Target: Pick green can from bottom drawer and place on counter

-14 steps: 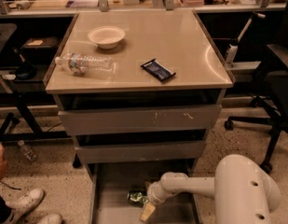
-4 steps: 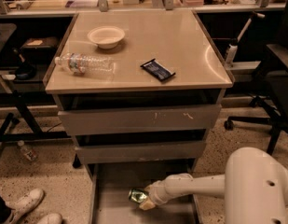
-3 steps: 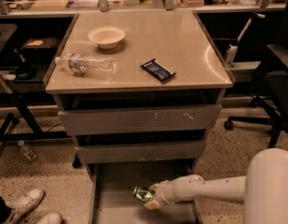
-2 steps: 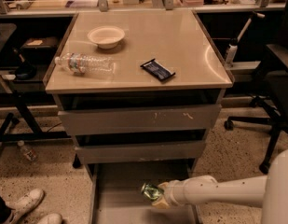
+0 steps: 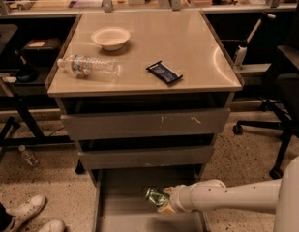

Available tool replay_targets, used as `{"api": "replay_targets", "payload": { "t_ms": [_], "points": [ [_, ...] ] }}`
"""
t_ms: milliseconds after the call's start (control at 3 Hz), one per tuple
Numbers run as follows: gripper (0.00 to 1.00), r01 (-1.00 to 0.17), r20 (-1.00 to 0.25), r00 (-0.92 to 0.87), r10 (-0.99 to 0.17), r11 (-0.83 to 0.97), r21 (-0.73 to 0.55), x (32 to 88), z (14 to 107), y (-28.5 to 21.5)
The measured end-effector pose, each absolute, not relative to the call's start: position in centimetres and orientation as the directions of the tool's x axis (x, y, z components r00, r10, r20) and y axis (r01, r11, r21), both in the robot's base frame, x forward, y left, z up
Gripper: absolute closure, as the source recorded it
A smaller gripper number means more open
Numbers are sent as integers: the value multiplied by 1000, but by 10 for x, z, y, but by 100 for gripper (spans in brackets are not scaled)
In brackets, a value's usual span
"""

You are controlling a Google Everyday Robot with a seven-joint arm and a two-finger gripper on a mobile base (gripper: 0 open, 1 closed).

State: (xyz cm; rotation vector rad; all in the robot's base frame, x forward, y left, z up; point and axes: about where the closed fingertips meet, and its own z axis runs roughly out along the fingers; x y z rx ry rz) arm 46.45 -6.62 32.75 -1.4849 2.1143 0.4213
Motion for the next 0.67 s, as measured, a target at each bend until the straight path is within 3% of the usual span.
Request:
{"api": "replay_targets", "payload": {
  "t_ms": [667],
  "points": [
    [100, -905, -570, -254, -781, 400, -145, 464, 424, -98]
  ]
}}
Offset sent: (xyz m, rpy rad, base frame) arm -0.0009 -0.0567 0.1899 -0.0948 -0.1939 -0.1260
